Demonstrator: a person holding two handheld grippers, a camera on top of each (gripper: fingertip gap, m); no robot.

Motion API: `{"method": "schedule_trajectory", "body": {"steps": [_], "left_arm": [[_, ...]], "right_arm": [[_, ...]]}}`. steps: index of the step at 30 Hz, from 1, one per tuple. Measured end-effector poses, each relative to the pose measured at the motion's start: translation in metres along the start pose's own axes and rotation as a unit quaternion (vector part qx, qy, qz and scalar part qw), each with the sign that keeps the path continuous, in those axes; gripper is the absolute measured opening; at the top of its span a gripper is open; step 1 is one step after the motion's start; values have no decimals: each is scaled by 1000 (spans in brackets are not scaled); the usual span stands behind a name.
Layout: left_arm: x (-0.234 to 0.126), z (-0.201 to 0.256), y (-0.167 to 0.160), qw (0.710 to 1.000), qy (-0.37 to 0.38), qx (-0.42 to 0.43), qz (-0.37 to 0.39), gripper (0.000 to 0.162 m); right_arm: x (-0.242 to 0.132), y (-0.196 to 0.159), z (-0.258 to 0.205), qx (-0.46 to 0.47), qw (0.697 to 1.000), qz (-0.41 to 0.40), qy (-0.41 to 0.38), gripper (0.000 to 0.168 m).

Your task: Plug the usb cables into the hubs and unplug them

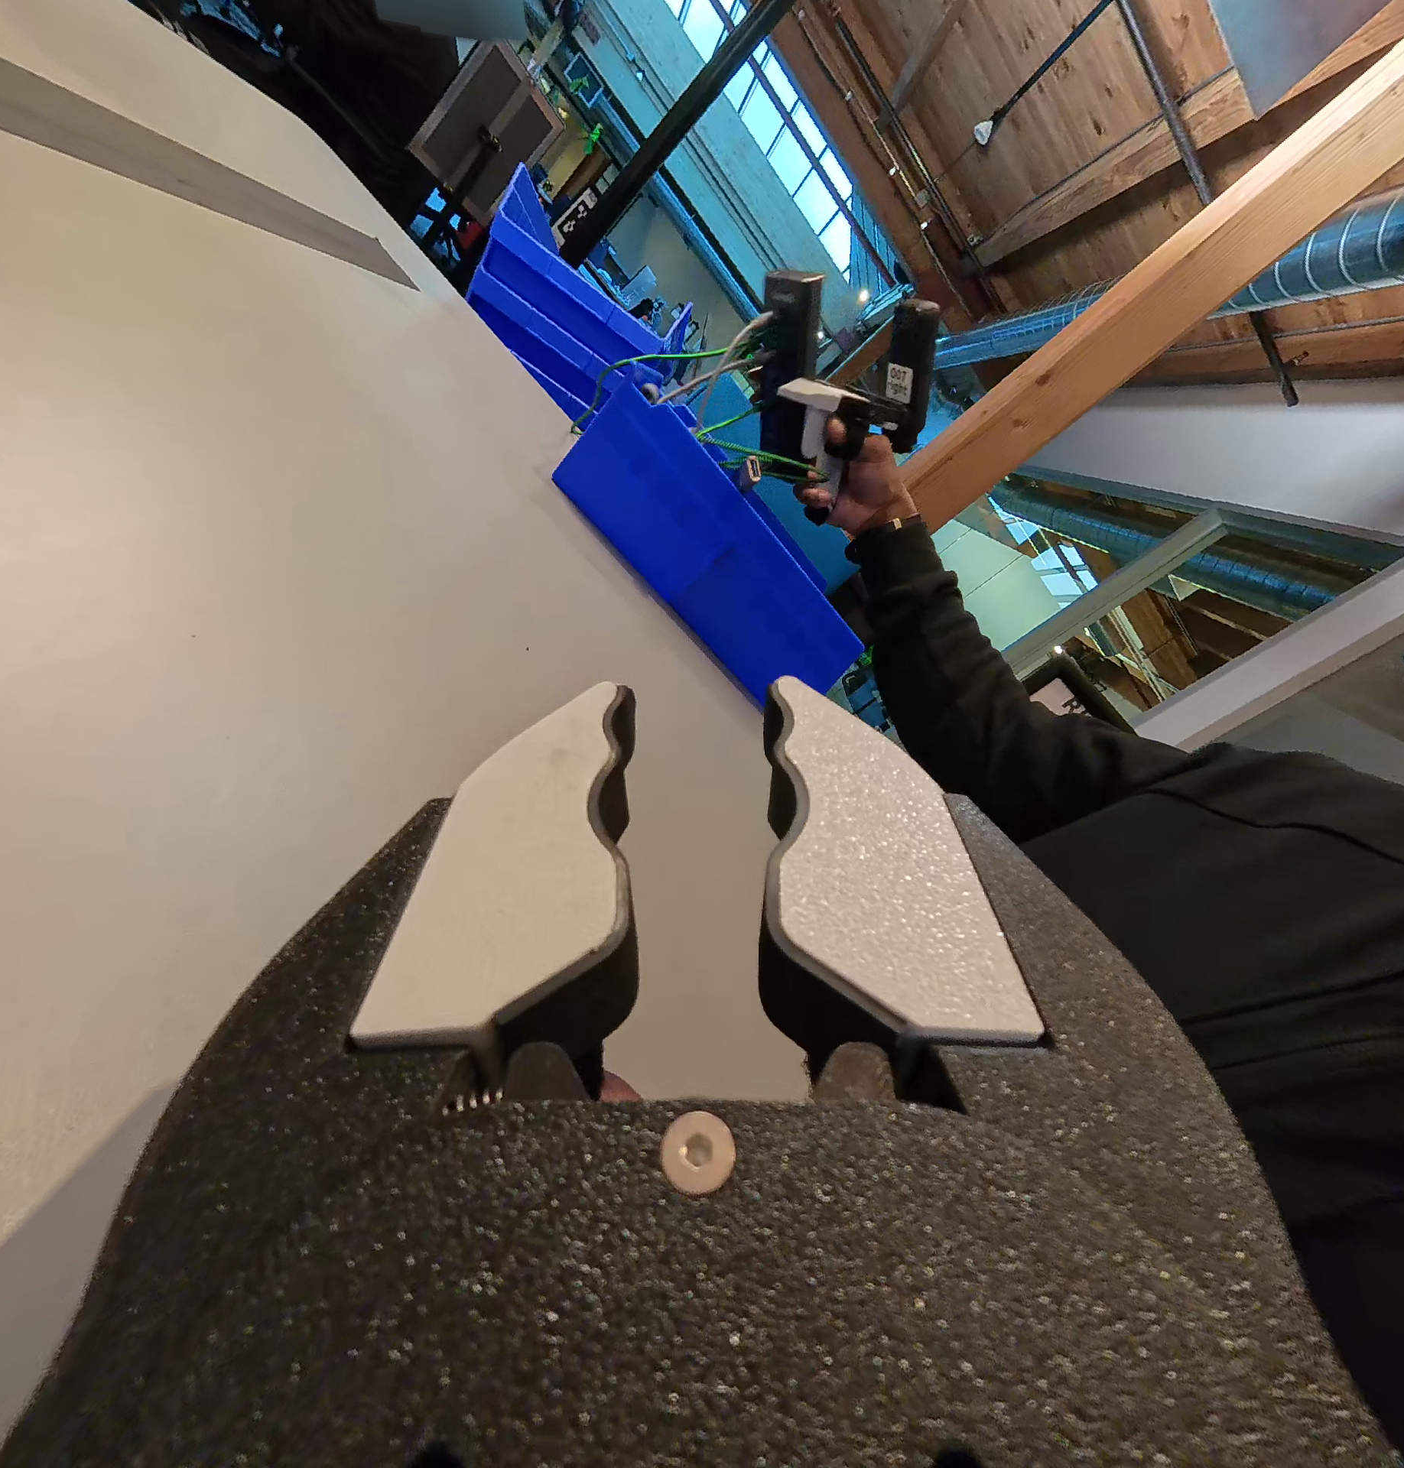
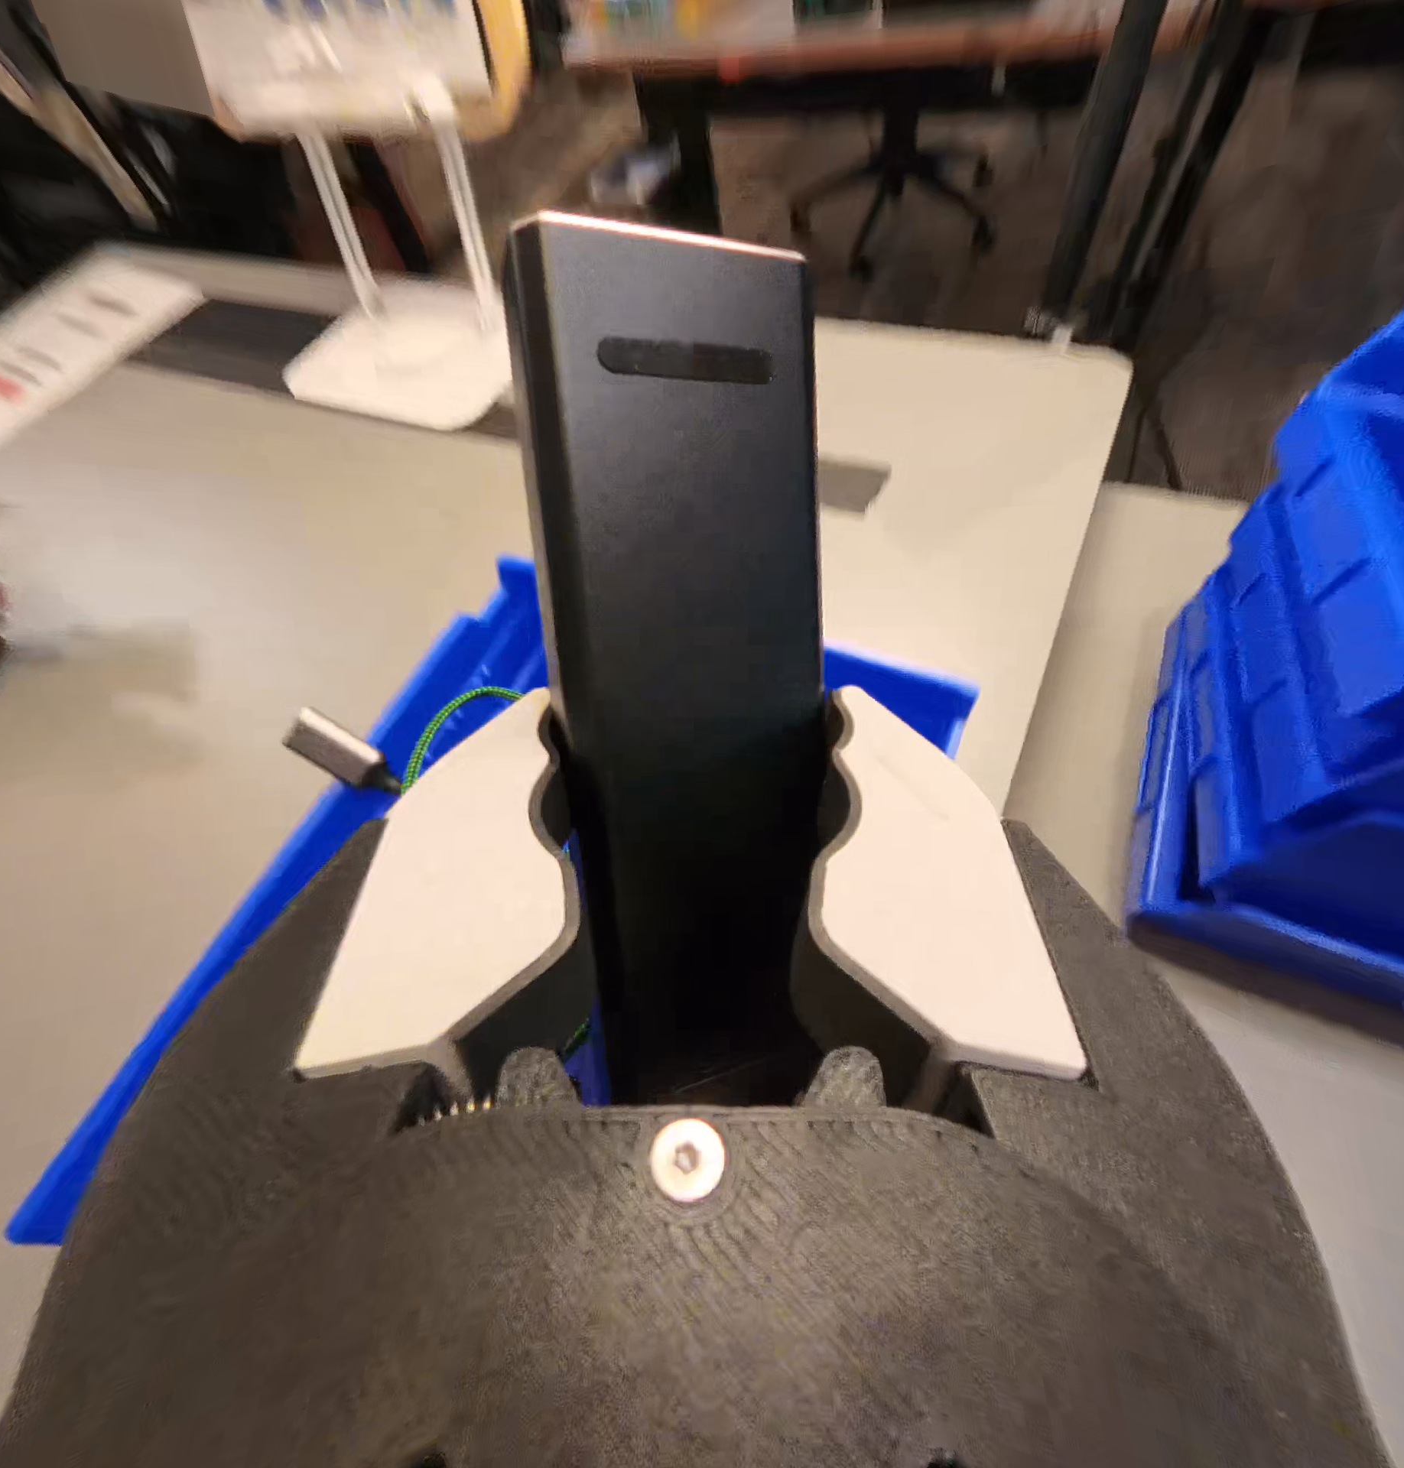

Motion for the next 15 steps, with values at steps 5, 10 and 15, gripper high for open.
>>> {"method": "schedule_trajectory", "body": {"steps": [5, 10, 15], "left_arm": [[0, -1, 0, 1000, 2, 0, 1, 31], [1, -2, -2, 1000, 6, -2, -6, 31], [5, -1, -7, 1000, 10, 0, -28, 31]], "right_arm": [[39, -27, -13, -31, 987, -158, -2, 61], [57, -28, -22, -48, 969, -237, 46, 62], [62, -30, -13, -34, 964, -254, 65, 61]]}}
Point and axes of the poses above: each gripper's, where its closed fingertips meet, x out along the fingers, y out of its top, z = x × y across the jaws, the point moved 6 cm from there along -x, back along the fingers, and after that the axes turned 14 degrees about -x, right-handed, at the moved point
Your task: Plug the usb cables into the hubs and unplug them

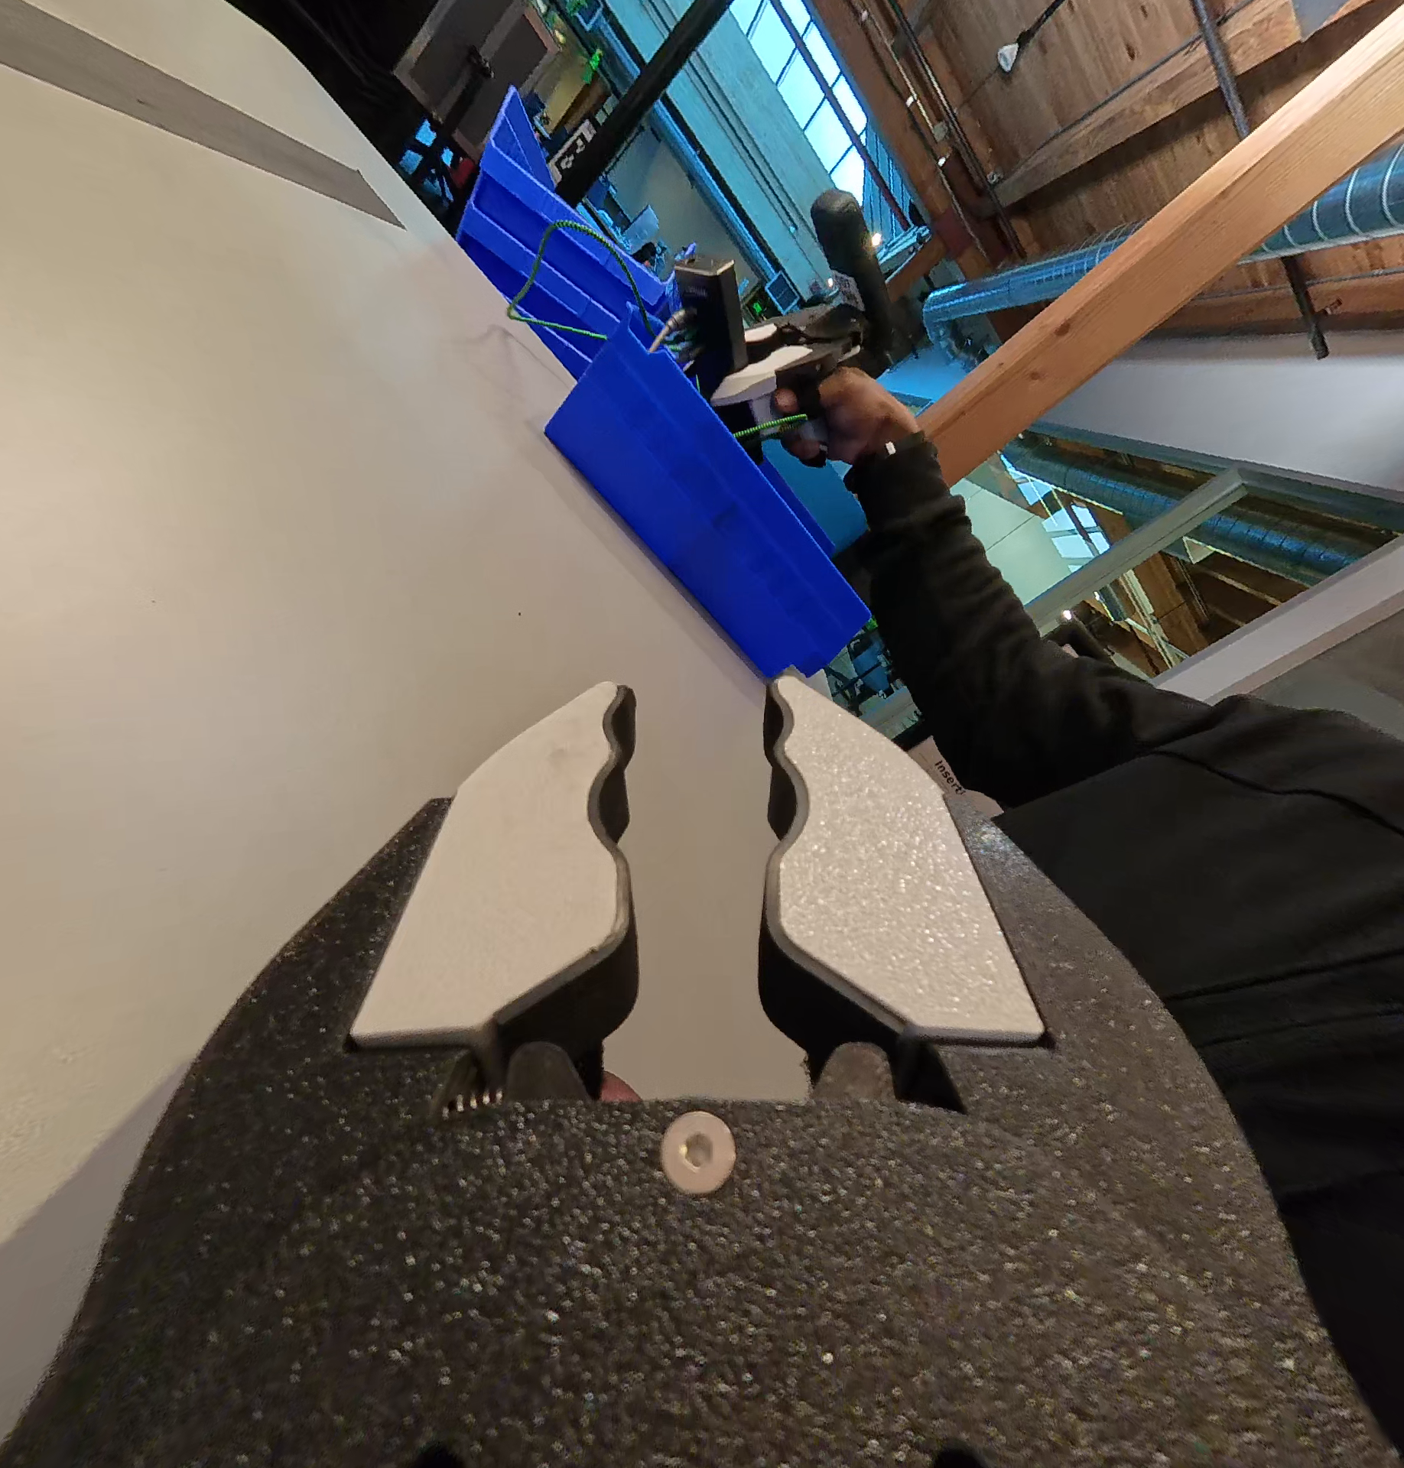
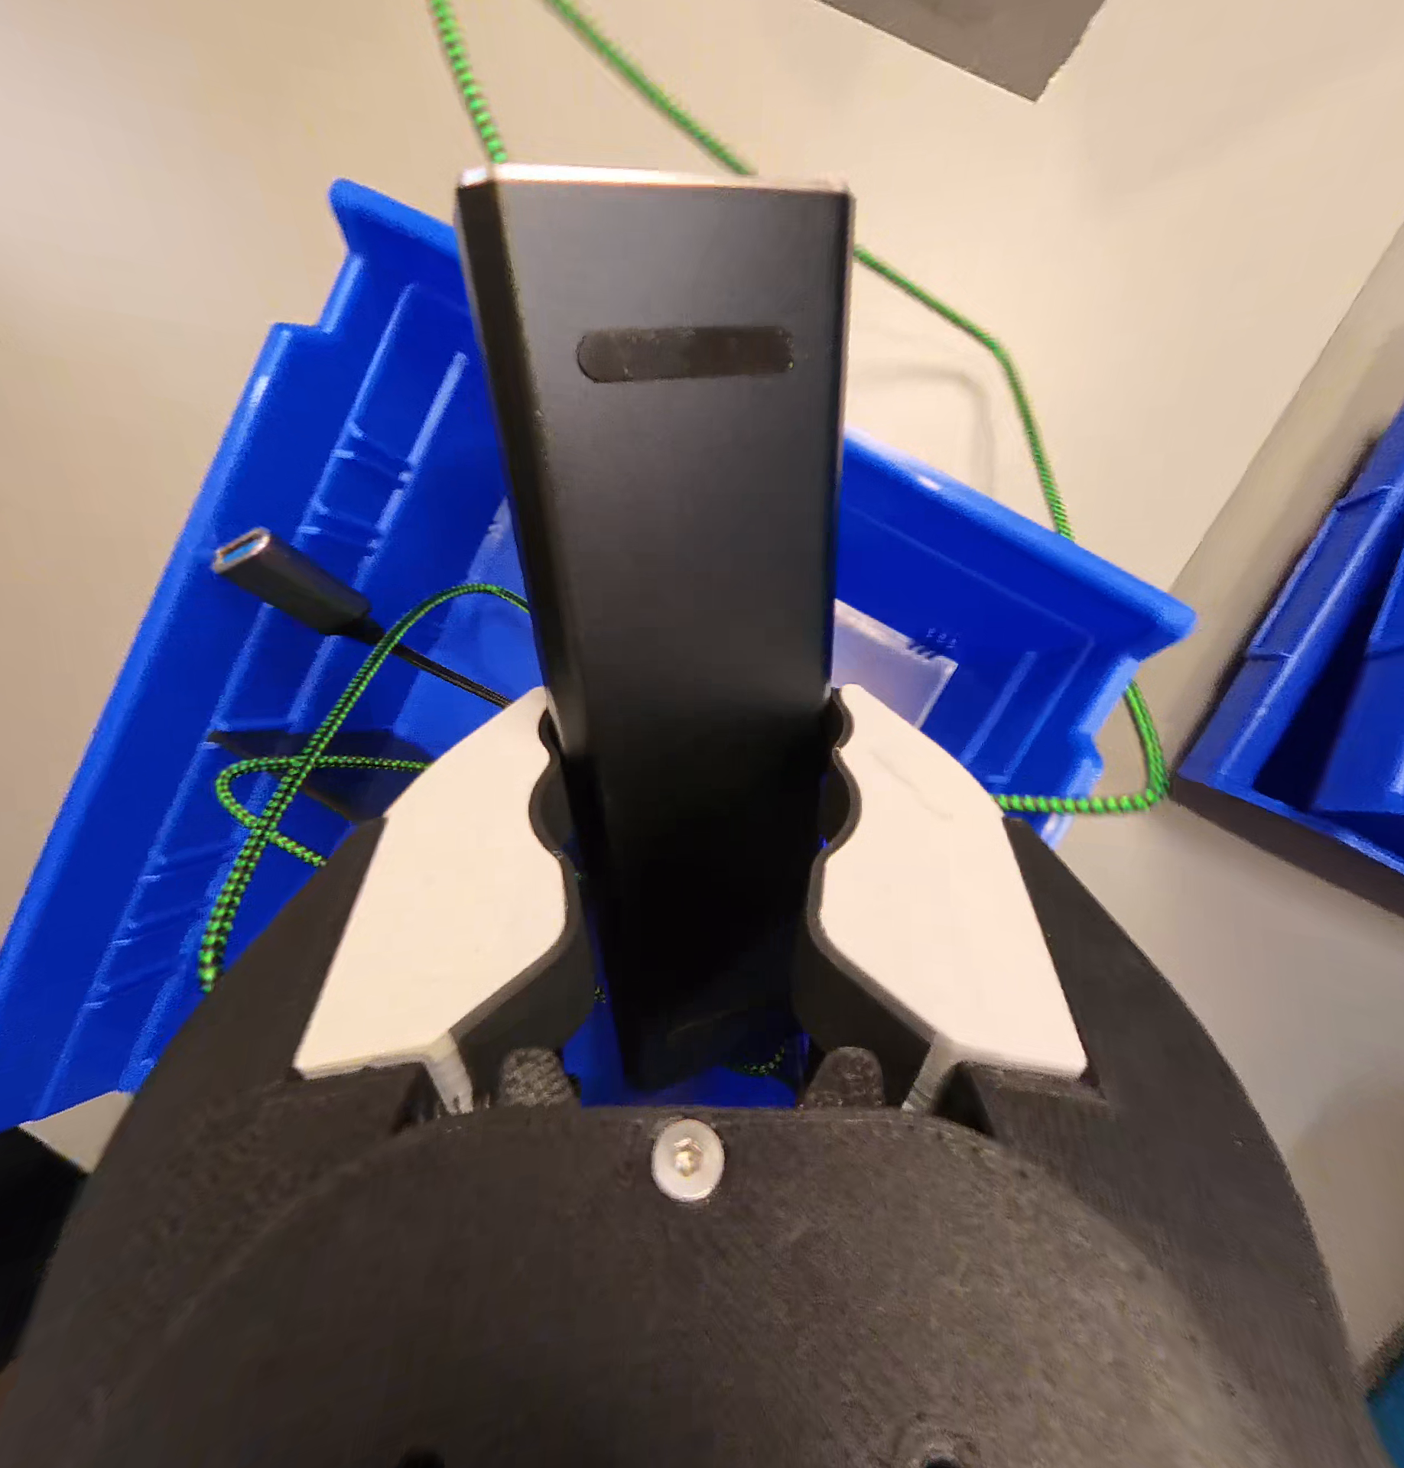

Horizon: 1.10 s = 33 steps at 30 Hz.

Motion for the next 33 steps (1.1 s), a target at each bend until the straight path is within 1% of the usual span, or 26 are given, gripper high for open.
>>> {"method": "schedule_trajectory", "body": {"steps": [3, 5, 7, 9, 11, 12, 13, 15, 16, 19, 22, 25, 27, 30, 33], "left_arm": [[1, 1, -2, 1000, 0, 1, -5, 31], [1, 1, -2, 1000, 0, 1, -5, 31], [1, 1, -2, 1000, -1, 0, -5, 31], [1, 1, -2, 1000, 0, 1, -5, 31], [0, 2, -1, 1000, 0, 3, -4, 31], [-1, 2, -1, 1000, 0, 5, -2, 31], [-1, 3, 0, 1000, -1, 9, 1, 31], [-3, 6, 2, 1000, 3, 24, 10, 31], [-4, 8, 4, 999, 8, 37, 14, 31], [-7, 13, 9, 994, 46, 98, 34, 33], [-13, 20, 15, 978, 100, 169, 73, 44], [-19, 35, 13, 964, 124, 217, 94, 44], [-29, 43, 9, 955, 145, 230, 114, 44], [-56, 54, -1, 946, 169, 215, 173, 44], [-100, 69, -13, 921, 236, 195, 241, 45]], "right_arm": [[-4, -3, 10, 2, 998, -17, -54, 61], [-8, -5, 15, -9, 994, -34, -103, 59], [-15, -4, 17, -27, 990, -40, -135, 59], [-25, 1, 16, -50, 986, -25, -158, 59], [-42, 6, 16, -50, 983, 2, -175, 59], [-53, 9, 17, -48, 980, 17, -192, 55], [-65, 13, 17, -49, 976, 33, -207, 54], [-86, 22, 9, -52, 973, 66, -215, 53], [-93, 29, -2, -57, 973, 85, -206, 53], [-95, 57, -55, -82, 974, 148, -153, 54], [-75, 87, -126, -91, 967, 217, -96, 54], [-37, 110, -200, -79, 956, 282, -22, 55], [-3, 120, -241, -65, 949, 307, 22, 55], [56, 130, -285, -52, 950, 300, 70, 57], [108, 136, -303, -31, 955, 276, 107, 59]]}}
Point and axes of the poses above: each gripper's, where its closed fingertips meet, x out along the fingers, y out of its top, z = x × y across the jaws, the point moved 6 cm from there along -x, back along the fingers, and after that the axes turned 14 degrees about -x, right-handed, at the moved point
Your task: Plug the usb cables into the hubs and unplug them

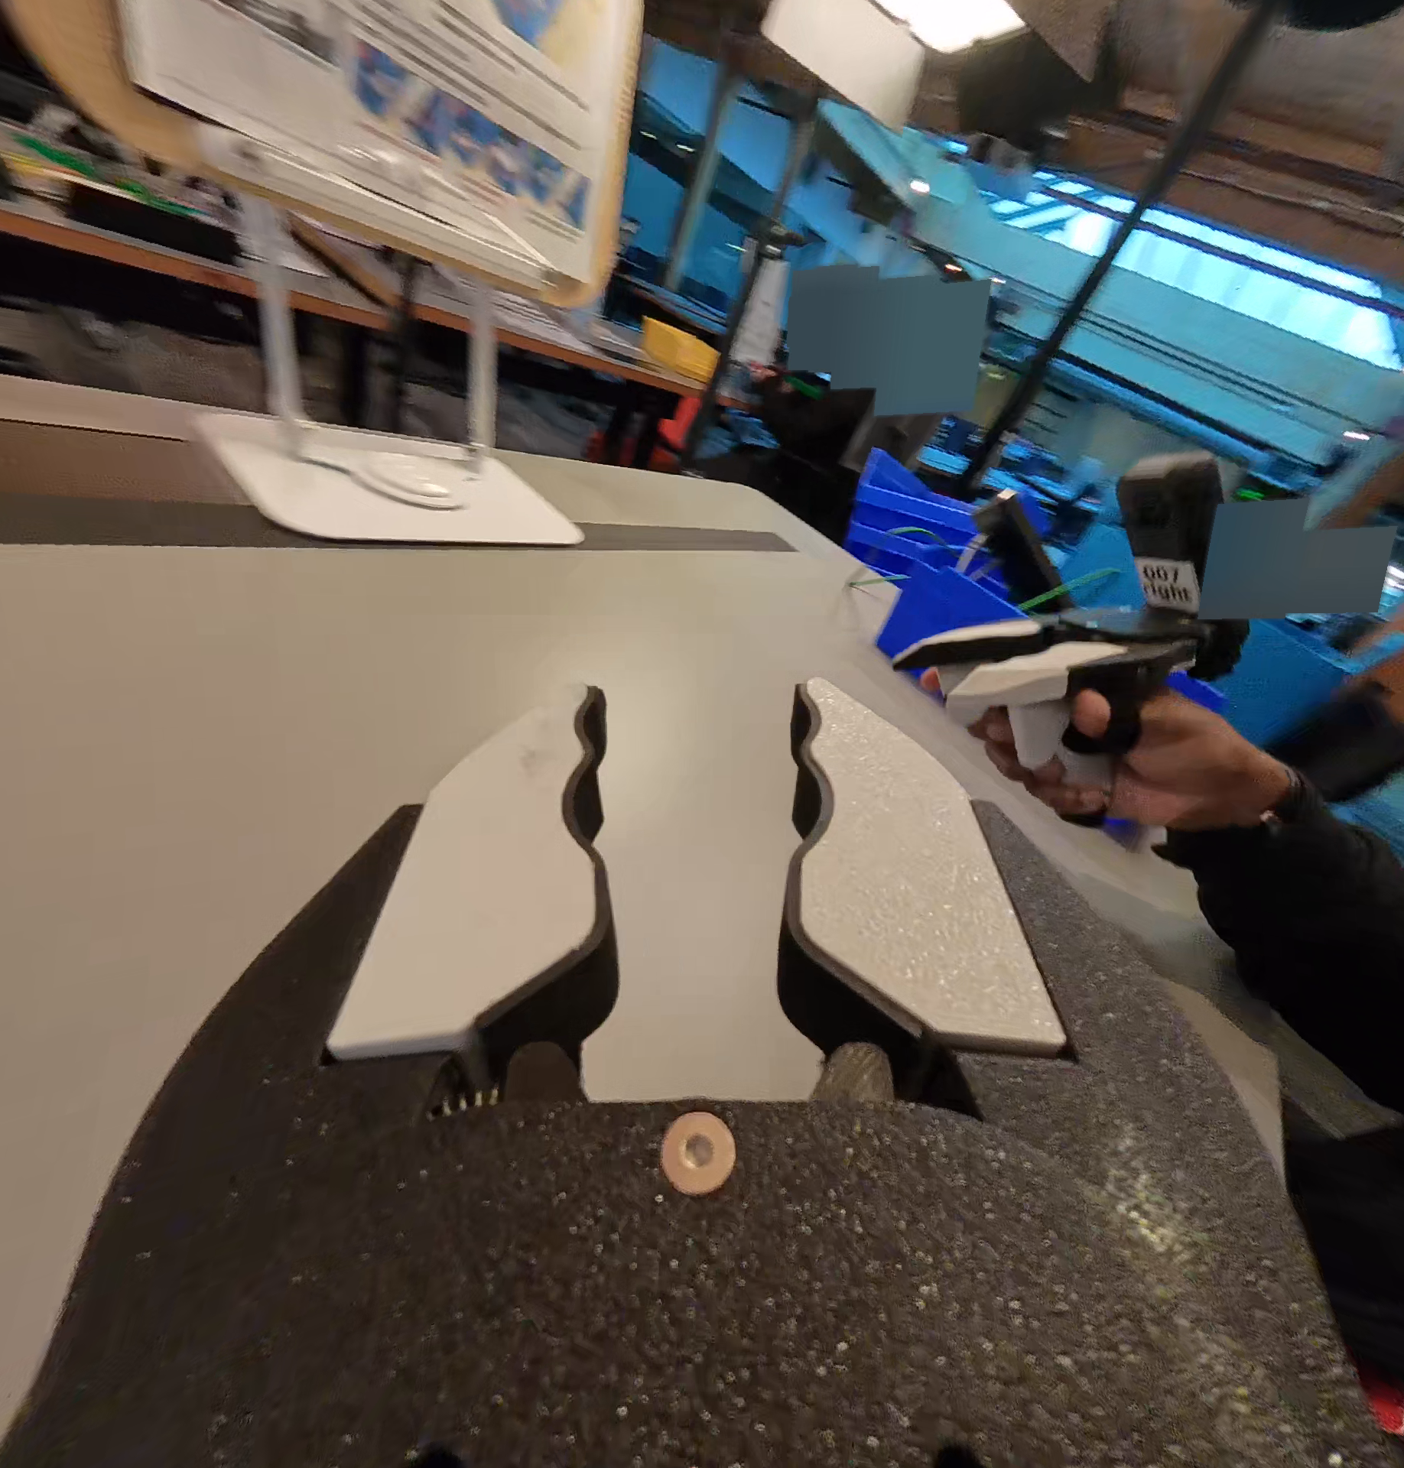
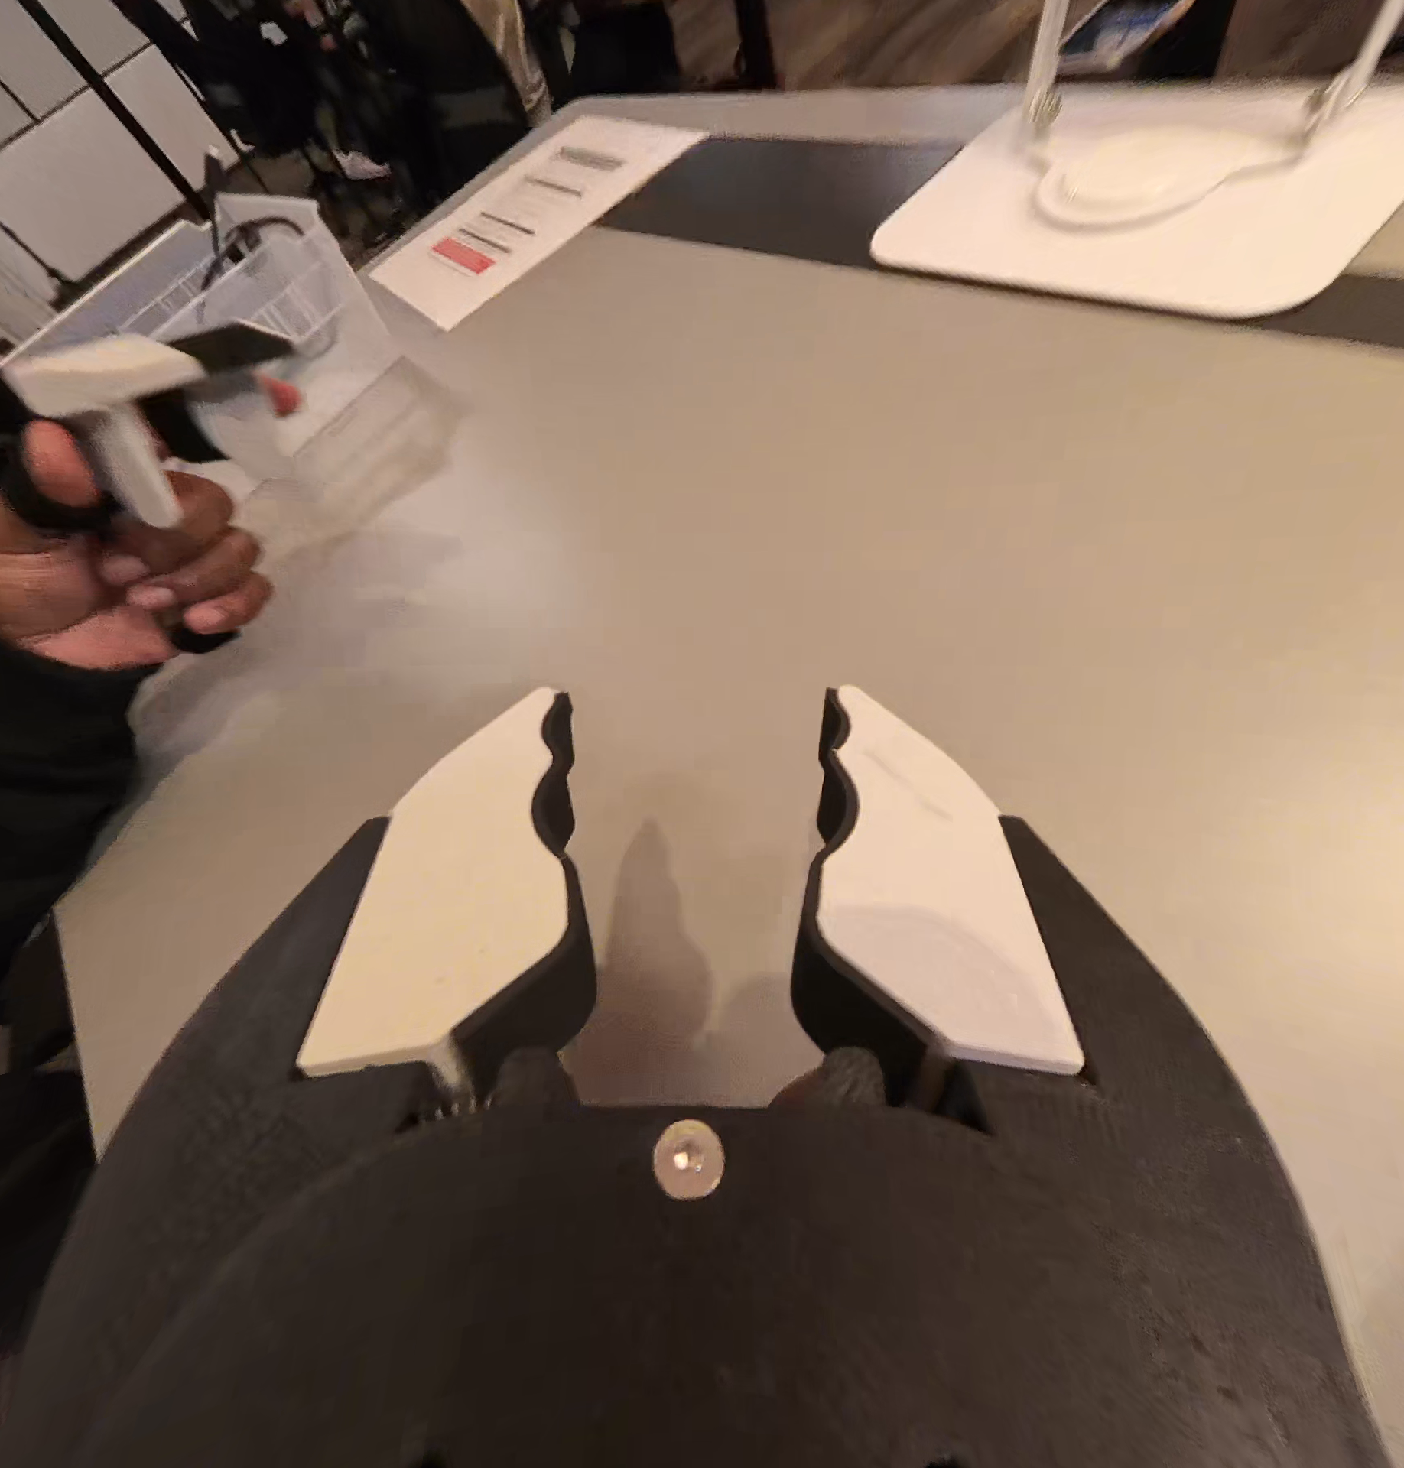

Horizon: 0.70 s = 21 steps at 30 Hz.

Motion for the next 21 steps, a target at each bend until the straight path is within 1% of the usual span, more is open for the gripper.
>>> {"method": "schedule_trajectory", "body": {"steps": [2, 4, 6, 8, 11, 13, 14, 17, 19, 21], "left_arm": [[-37, -2, 14, 998, 59, 9, 25, 50], [-75, -5, 34, 991, 128, 28, 31, 51], [-111, -12, 59, 979, 195, 62, 24, 51], [-144, -28, 85, 960, 268, 83, -2, 51], [-186, -74, 119, 914, 397, 62, -48, 51], [-202, -114, 139, 884, 461, 24, -78, 50], [-207, -136, 144, 867, 486, -3, -110, 50], [-214, -198, 149, 814, 533, -75, -217, 50], [-216, -230, 148, 769, 564, -101, -283, 50], [-216, -250, 140, 721, 580, -118, -359, 51]], "right_arm": [[21, -12, 4, 17, 1000, -12, 9, 60], [34, -22, 8, 23, 999, -29, 20, 60], [39, -29, 10, 17, 998, -44, 28, 60], [40, -35, 13, -2, 998, -64, 24, 59], [41, -43, 17, -8, 996, -88, 24, 59], [41, -43, 19, -6, 995, -95, 28, 59], [41, -43, 20, -9, 995, -100, 26, 59], [41, -43, 19, -16, 994, -108, 33, 59], [41, -45, 17, -13, 993, -111, 43, 59], [40, -46, 16, -16, 992, -113, 50, 59]]}}
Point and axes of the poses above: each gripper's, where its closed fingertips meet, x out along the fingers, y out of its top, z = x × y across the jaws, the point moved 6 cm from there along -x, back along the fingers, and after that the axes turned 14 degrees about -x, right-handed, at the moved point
